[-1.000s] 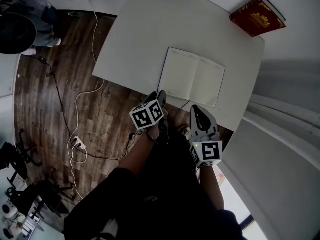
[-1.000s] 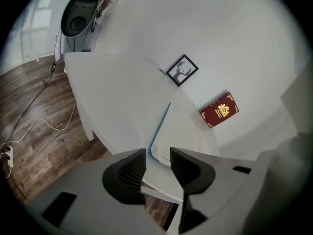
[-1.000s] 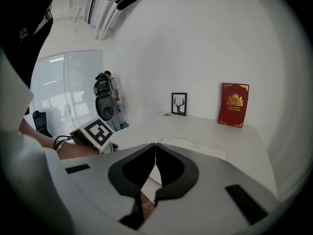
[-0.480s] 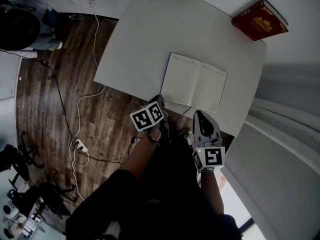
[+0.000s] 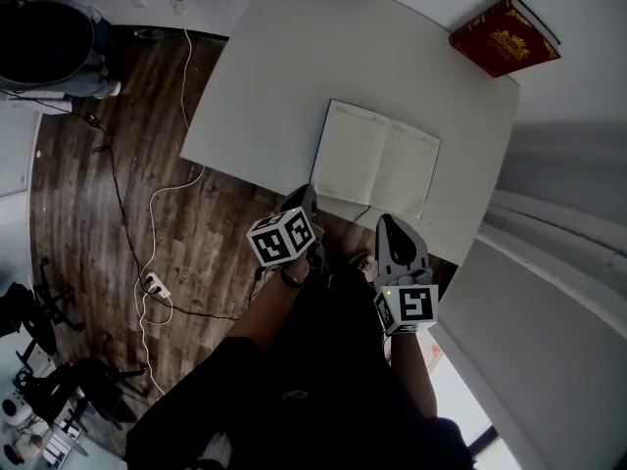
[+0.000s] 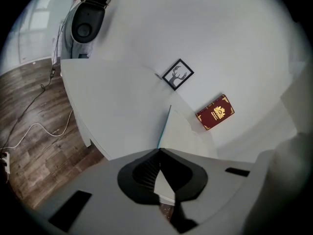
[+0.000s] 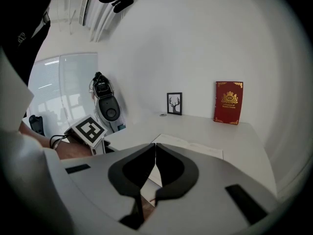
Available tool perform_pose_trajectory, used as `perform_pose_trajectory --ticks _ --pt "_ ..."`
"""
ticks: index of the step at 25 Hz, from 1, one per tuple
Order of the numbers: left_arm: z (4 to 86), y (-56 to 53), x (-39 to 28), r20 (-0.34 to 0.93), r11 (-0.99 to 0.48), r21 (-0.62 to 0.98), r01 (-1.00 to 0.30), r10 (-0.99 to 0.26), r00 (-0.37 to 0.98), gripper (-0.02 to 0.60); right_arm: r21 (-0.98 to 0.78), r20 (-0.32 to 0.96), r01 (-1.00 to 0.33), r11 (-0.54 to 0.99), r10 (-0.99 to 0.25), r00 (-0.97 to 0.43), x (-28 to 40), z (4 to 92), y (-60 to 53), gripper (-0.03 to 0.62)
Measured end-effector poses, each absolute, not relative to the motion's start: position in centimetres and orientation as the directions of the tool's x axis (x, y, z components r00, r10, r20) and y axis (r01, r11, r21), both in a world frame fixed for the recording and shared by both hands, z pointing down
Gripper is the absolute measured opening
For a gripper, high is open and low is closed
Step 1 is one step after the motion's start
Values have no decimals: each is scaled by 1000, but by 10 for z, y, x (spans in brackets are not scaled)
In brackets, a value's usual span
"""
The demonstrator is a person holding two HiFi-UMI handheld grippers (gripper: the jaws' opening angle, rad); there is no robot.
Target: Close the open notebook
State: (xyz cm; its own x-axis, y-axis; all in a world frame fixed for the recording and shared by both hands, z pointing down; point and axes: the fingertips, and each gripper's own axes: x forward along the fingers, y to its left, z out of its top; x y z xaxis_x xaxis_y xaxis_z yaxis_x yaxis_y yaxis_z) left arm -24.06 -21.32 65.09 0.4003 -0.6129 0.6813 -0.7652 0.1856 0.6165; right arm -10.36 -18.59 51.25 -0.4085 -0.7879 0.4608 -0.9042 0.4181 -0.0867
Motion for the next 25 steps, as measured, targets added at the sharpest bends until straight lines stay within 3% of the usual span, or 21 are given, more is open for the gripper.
perform_pose_trajectory --ticks 15,25 --pt "580 -210 -209 589 -76 507 -858 -696 410 3 -89 418 -903 420 -807 -417 -92 507 -176 21" --pt "540 -203 -159 526 -210 495 -843 -700 483 3 -113 394 -926 361 -839 -376 -56 502 -166 21"
